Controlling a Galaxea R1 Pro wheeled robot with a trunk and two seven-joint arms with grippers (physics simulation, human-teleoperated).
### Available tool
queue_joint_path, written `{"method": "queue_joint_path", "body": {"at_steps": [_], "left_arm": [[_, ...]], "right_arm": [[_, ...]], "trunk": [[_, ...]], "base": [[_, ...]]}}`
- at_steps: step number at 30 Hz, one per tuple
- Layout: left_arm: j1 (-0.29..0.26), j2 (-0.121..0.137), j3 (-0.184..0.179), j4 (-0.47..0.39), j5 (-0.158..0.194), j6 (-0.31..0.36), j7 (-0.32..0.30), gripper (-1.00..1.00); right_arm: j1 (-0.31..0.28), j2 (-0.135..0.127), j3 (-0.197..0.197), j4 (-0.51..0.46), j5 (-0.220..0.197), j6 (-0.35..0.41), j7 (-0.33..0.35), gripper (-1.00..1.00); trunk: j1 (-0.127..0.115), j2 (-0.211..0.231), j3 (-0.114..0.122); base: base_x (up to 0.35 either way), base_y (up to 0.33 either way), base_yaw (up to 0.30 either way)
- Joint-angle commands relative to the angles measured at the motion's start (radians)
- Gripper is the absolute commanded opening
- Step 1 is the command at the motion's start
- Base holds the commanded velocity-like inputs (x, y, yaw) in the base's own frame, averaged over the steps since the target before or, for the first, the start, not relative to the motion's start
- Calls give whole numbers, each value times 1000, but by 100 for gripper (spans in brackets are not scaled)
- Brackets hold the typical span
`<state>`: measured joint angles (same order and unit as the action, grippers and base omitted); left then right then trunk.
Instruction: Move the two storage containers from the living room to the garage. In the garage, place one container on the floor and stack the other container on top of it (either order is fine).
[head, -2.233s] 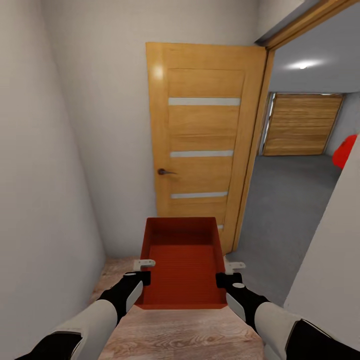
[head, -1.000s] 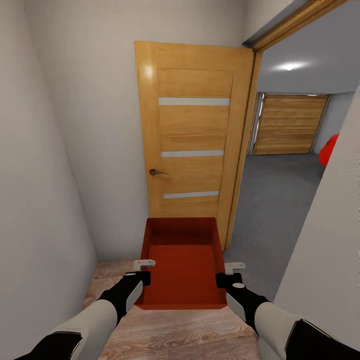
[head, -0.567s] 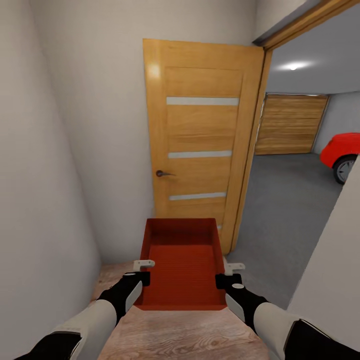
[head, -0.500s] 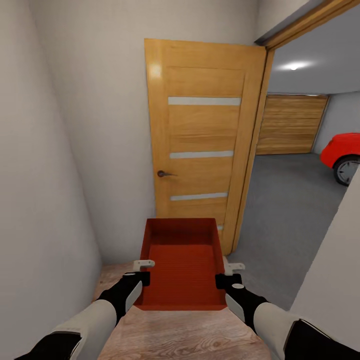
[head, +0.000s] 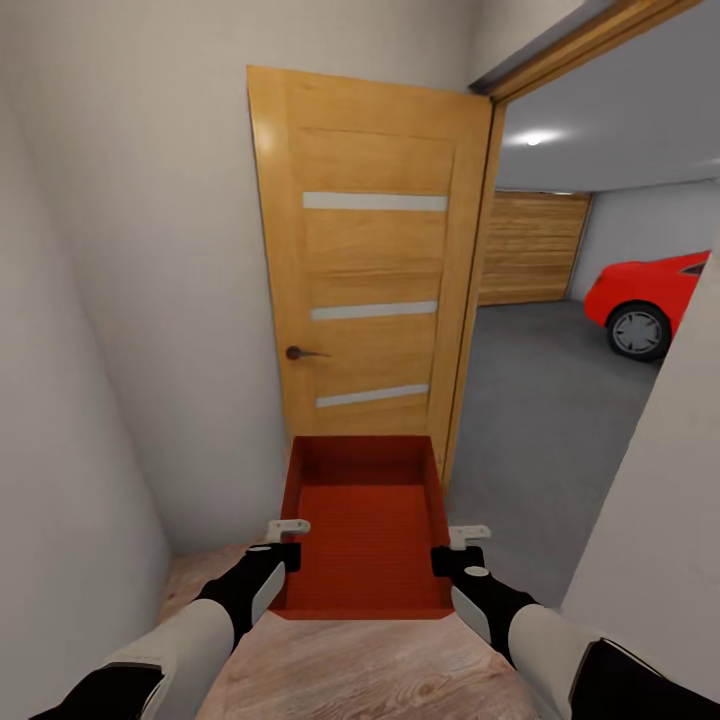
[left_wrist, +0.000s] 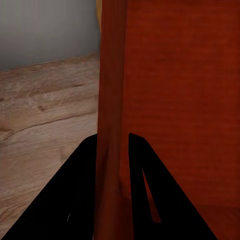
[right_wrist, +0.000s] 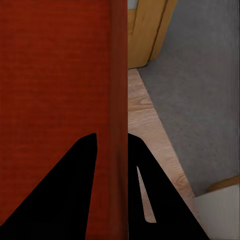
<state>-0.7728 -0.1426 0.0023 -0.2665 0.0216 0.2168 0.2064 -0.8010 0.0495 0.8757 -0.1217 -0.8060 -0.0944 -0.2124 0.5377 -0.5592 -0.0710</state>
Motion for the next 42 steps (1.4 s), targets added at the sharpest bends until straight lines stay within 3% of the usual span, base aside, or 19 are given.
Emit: {"method": "queue_joint_path", "body": {"at_steps": [1,24,42], "left_arm": [[0,38,0,-4,-20,8,8,-100],[0,38,-1,-3,-20,8,8,-100],[0,38,0,-2,-20,7,8,-100]], "right_arm": [[-1,-11,-6,33,-10,-5,-5,-100],[-1,-11,-5,33,-10,-5,-5,-100],[-1,-11,-6,33,-10,-5,-5,-100]], "trunk": [[0,-2,-2],[0,-2,-2],[0,-2,-2]], "base": [[12,14,-286],[8,7,-281],[195,175,-33]]}}
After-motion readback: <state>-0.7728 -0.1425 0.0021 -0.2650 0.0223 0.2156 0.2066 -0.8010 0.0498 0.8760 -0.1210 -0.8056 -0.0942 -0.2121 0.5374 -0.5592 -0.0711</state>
